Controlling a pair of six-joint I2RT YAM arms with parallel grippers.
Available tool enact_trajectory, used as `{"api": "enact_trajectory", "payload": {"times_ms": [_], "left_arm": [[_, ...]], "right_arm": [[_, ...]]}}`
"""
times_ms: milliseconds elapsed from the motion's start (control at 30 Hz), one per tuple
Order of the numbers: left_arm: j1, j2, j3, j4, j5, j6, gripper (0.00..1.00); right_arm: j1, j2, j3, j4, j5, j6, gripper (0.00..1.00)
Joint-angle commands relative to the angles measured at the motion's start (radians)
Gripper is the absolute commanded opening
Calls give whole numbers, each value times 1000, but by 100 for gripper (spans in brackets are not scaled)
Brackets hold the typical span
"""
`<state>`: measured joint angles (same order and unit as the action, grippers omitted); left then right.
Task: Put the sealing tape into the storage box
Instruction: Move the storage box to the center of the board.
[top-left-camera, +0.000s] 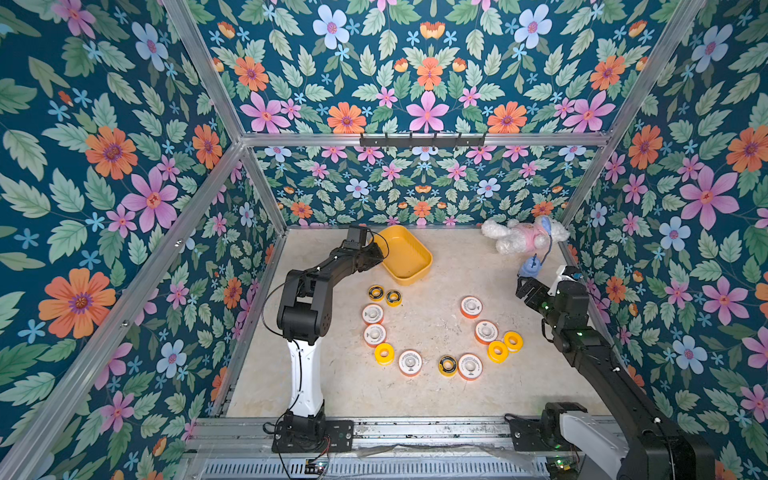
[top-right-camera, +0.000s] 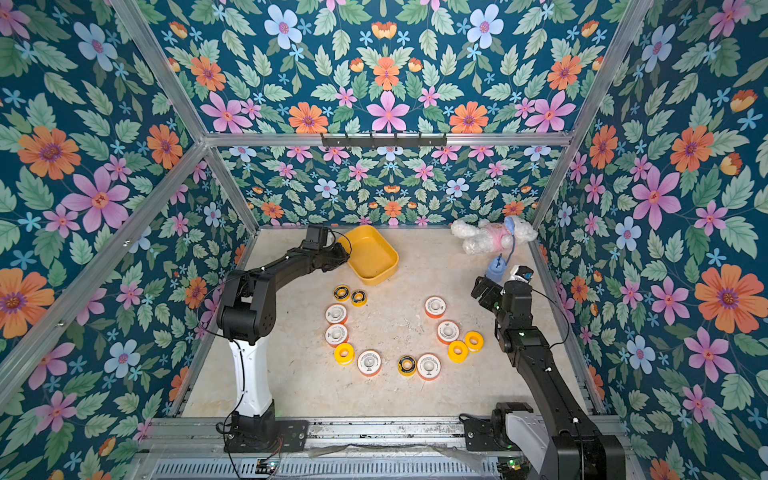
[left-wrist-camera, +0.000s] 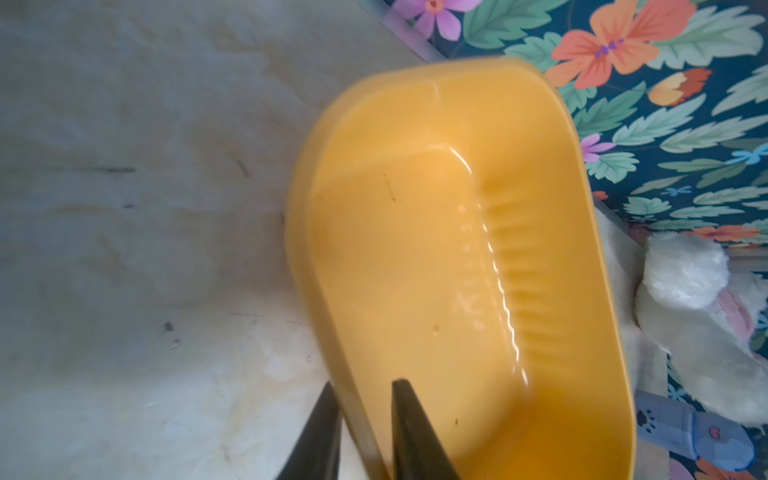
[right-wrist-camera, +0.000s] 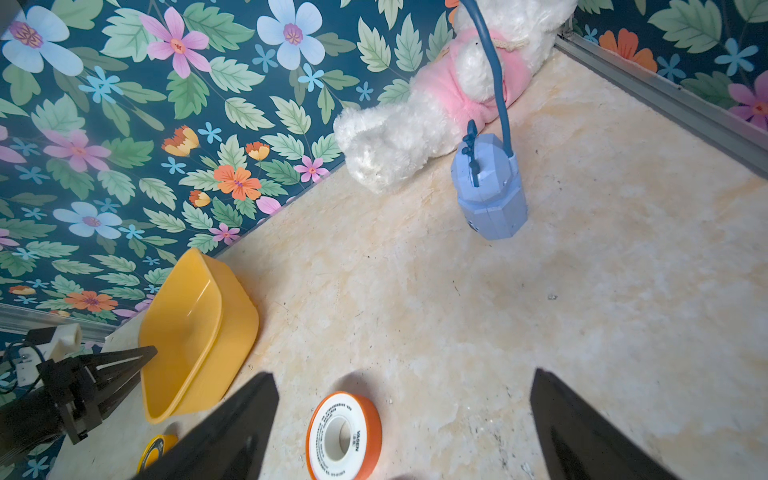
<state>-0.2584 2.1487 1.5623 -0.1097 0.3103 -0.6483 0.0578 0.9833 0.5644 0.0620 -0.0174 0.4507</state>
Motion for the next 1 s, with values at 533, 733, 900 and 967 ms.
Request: {"api": "enact_trajectory", "payload": {"times_ms": [533,733,900,967], "left_arm": [[-156,-52,-15,-90,-24,99,15],[-209,-139,-111,-91,-60,85,15],[-250,-218,-213,-72,-98,47,15],[-266,-255,-265,-55,-111,24,15]], "right_arm": [[0,-23,-24,-24,8,-2,99],[1,-25,-23,-28,-4,-9,99],[0,-16,-19,-38,-43,-27,99],[1,-10,-17,-46,-58,-35,99]]}}
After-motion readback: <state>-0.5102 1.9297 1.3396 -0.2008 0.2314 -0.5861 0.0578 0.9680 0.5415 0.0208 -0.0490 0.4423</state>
